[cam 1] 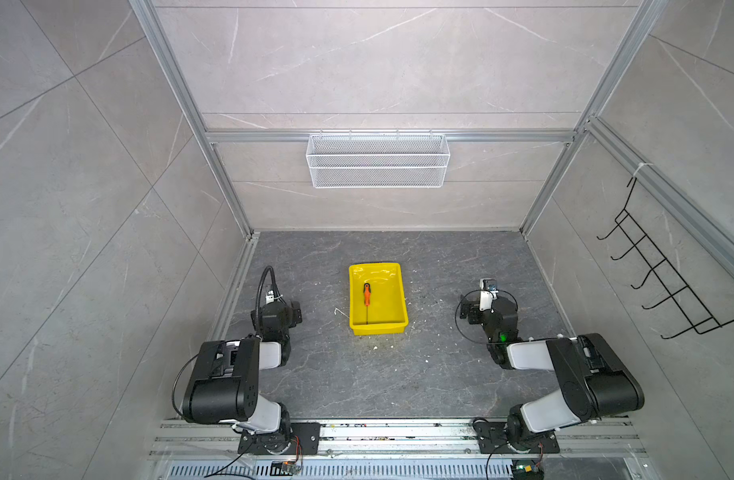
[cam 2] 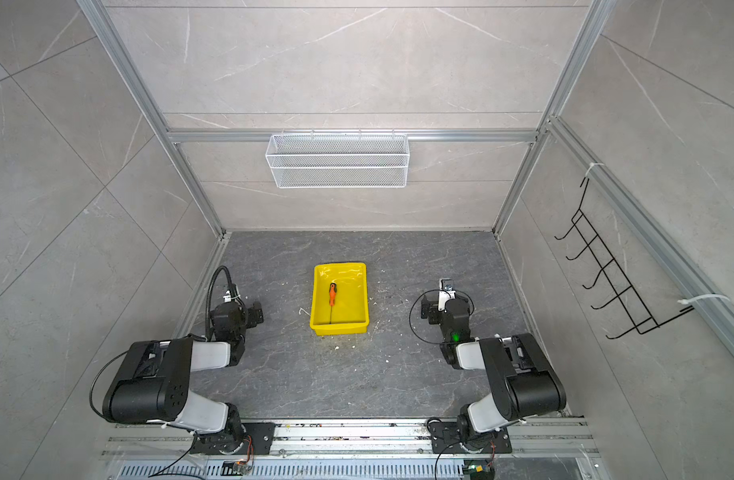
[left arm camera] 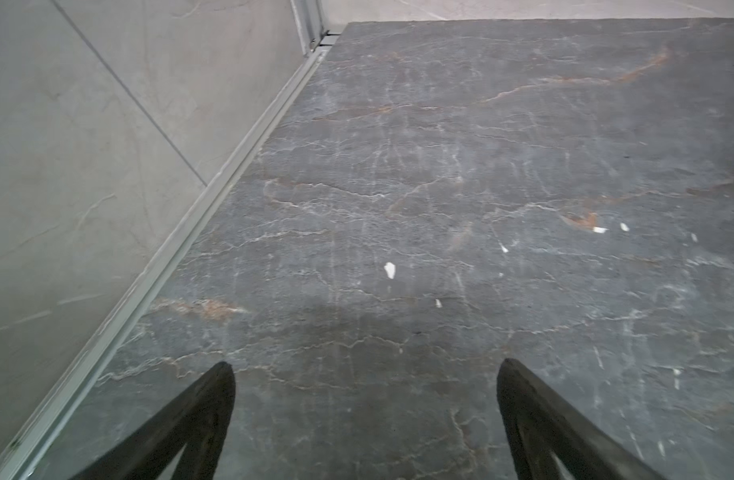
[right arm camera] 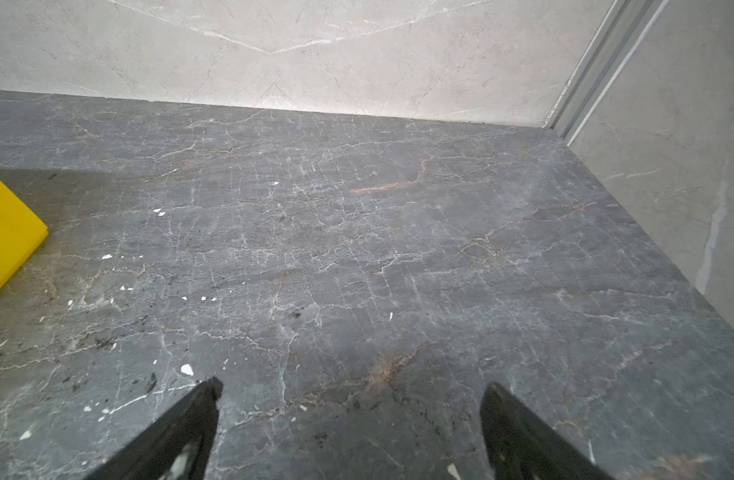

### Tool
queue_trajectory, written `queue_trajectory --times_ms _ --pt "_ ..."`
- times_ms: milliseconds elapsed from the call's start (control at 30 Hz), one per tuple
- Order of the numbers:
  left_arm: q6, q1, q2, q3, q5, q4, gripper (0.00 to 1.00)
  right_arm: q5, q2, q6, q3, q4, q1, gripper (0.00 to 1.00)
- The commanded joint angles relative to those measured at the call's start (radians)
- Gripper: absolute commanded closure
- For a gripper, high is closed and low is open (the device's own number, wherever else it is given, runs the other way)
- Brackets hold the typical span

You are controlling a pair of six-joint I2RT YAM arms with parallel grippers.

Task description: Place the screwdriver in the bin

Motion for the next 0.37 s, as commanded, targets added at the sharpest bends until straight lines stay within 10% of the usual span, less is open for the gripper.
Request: queue_trajectory --times_ms 0,333 --pt "-0.018 0.0 0.002 0.004 0.053 0.102 0.0 -0.012 -0.002 -0.003 0.02 -0.004 -0.003 0.01" --pt "-0.02 0.0 -0.002 0.004 0.053 0.096 0.0 -0.054 -0.005 -0.008 0.024 -0.015 -0.017 0.01"
